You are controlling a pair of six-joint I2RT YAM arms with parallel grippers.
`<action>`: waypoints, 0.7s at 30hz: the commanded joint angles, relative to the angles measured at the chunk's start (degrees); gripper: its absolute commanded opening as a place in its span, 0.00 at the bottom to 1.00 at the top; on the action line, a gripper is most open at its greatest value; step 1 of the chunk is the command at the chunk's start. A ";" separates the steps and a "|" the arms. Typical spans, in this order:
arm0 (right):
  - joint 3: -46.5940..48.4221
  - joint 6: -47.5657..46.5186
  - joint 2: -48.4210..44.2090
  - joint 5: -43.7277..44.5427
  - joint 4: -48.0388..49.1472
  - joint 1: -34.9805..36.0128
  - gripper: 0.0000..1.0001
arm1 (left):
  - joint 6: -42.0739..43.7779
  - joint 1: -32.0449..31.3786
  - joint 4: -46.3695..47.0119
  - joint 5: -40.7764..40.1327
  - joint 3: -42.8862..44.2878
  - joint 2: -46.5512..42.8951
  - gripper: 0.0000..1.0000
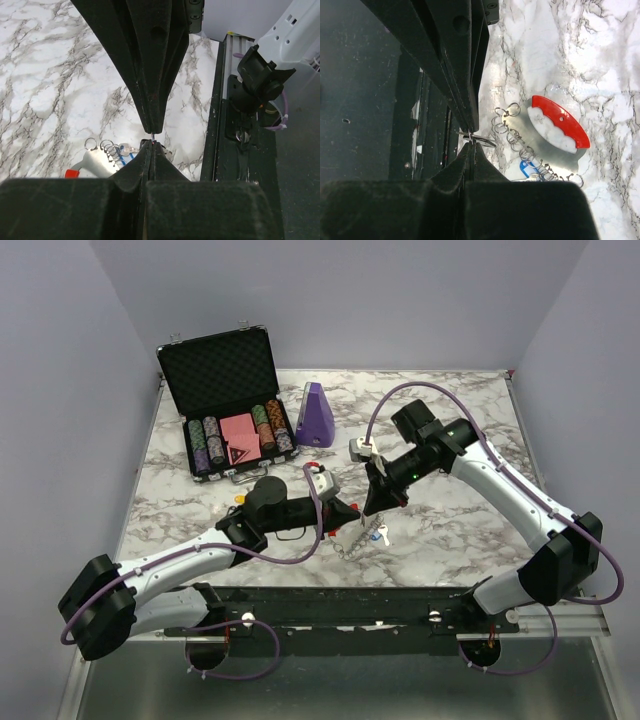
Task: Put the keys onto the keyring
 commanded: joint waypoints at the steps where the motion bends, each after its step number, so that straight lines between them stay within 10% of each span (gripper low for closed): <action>1: 0.41 -0.17 -0.20 -2.48 -0.33 0.36 0.03 | -4.95 0.07 6.11 -1.17 -1.91 -1.48 0.00; 9: 0.58 2.56 -1.34 -6.87 1.60 -0.43 0.44 | -16.20 0.07 22.79 -7.33 -10.17 -4.82 0.00; 21: -8.63 12.72 -7.93 -20.41 17.84 -5.62 0.46 | -25.26 -2.30 57.96 -18.58 -20.12 1.15 0.00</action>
